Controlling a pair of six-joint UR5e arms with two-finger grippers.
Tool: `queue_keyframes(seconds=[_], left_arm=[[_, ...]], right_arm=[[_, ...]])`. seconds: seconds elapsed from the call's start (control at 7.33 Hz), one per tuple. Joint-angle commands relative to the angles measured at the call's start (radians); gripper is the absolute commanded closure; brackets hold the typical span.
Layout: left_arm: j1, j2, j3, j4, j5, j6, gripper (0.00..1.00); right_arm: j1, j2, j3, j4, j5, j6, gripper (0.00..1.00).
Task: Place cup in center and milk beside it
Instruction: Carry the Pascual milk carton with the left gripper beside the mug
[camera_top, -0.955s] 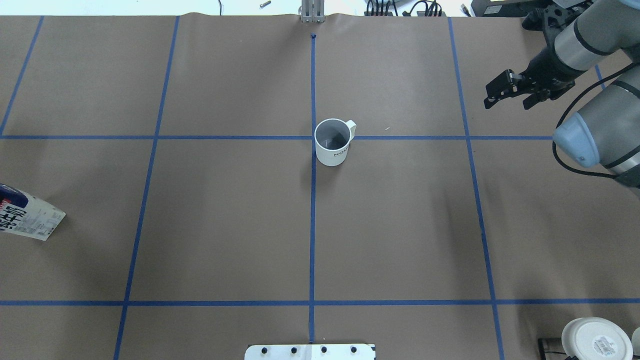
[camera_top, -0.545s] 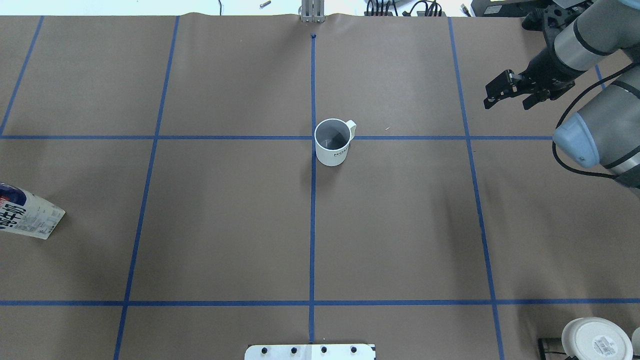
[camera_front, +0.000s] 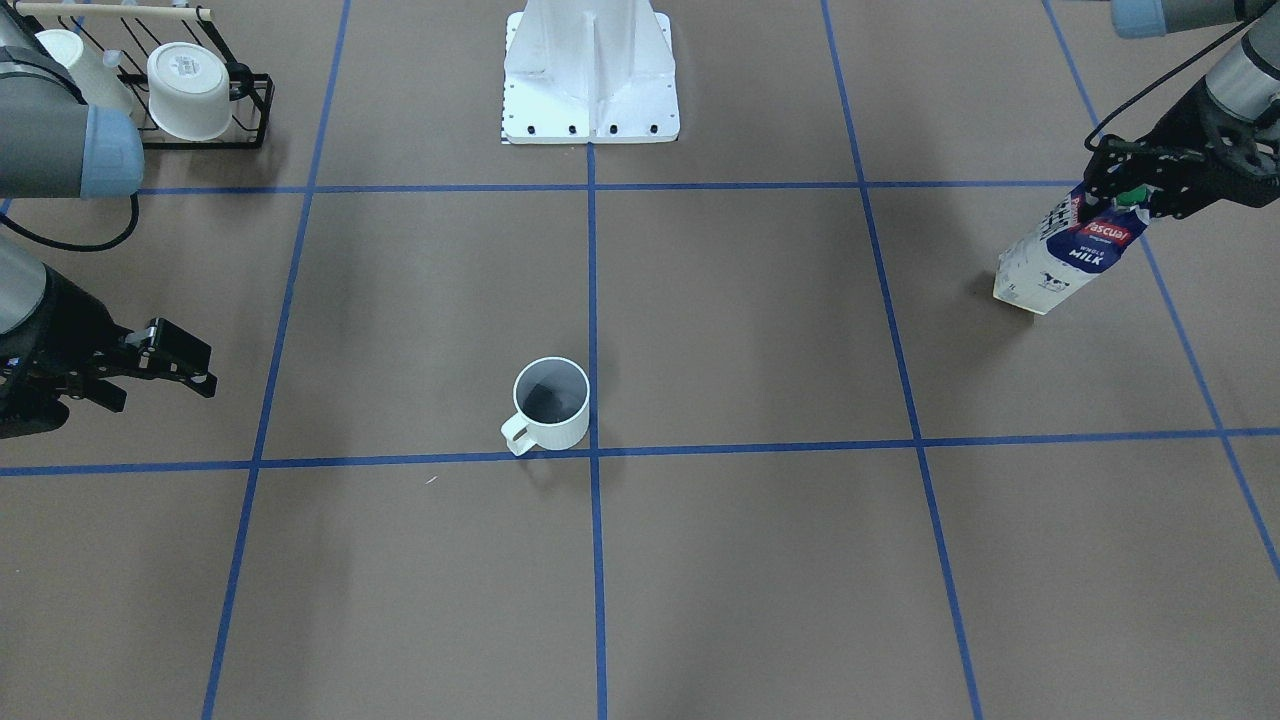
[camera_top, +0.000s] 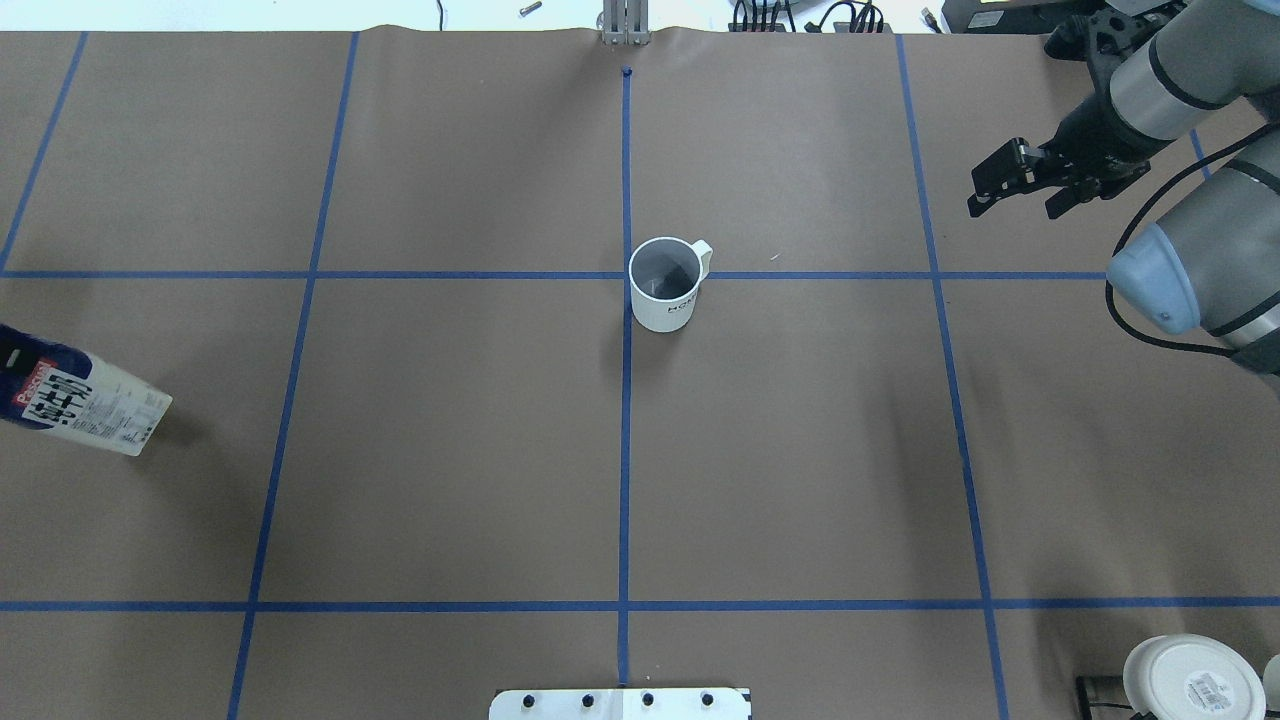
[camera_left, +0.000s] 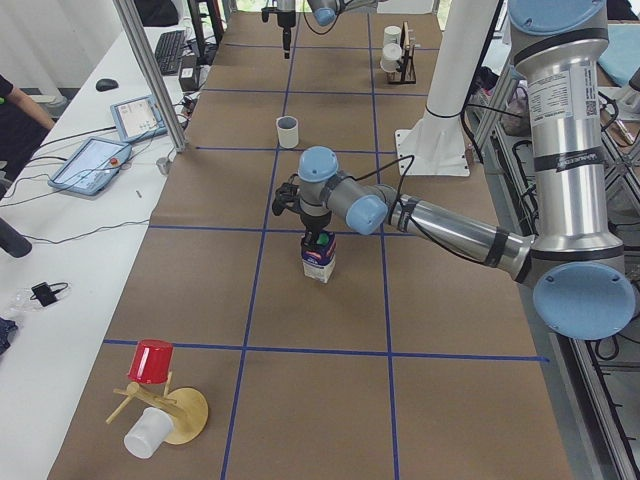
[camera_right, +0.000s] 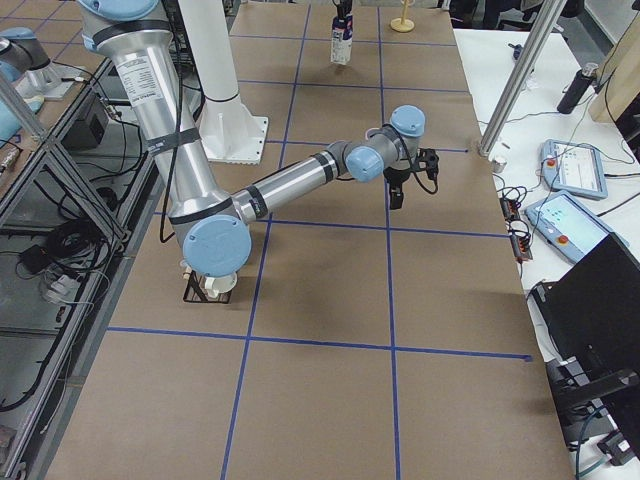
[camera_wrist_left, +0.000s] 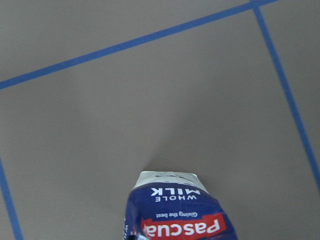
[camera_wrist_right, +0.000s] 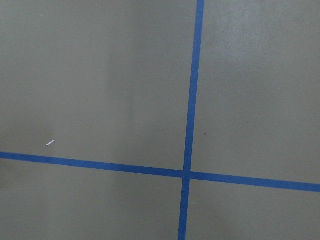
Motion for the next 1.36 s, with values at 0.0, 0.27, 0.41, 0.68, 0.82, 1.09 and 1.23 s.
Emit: queue_keyframes(seconds=[0.0,0.27,0.41,0.68,0.82,1.09,1.23], left_arm=[[-0.005,-0.355,0.027,0.344,-0.006,-0.111,1.00],[0.083,-0.649,0.183,0.487,0.015,-0.218,1.00],[0.116,-0.716,0.252,0.475,0.031,-0.289,1.00],[0.205,-0.916,0.483,0.344,0.033,-0.507,1.00],[0.235,-0.992,0.607,0.236,0.042,-0.616,1.00],[0.281,-1.070,0.649,0.218,0.057,-0.690,1.00],[0.304,-1.074,0.644,0.218,0.086,-0.719,1.00]], right_arm=[[0.000,-0.014,0.008,0.000,0.002,0.000,0.00],[0.006,-0.031,0.016,0.000,0.003,-0.002,0.00],[0.020,-0.043,0.016,0.002,0.005,-0.003,0.00],[0.028,-0.065,0.022,0.002,0.005,-0.005,0.00],[0.028,-0.068,0.022,0.000,0.005,-0.005,0.00],[0.026,-0.068,0.021,-0.001,0.003,-0.003,0.00],[0.029,-0.074,0.021,-0.002,0.003,-0.003,0.00]])
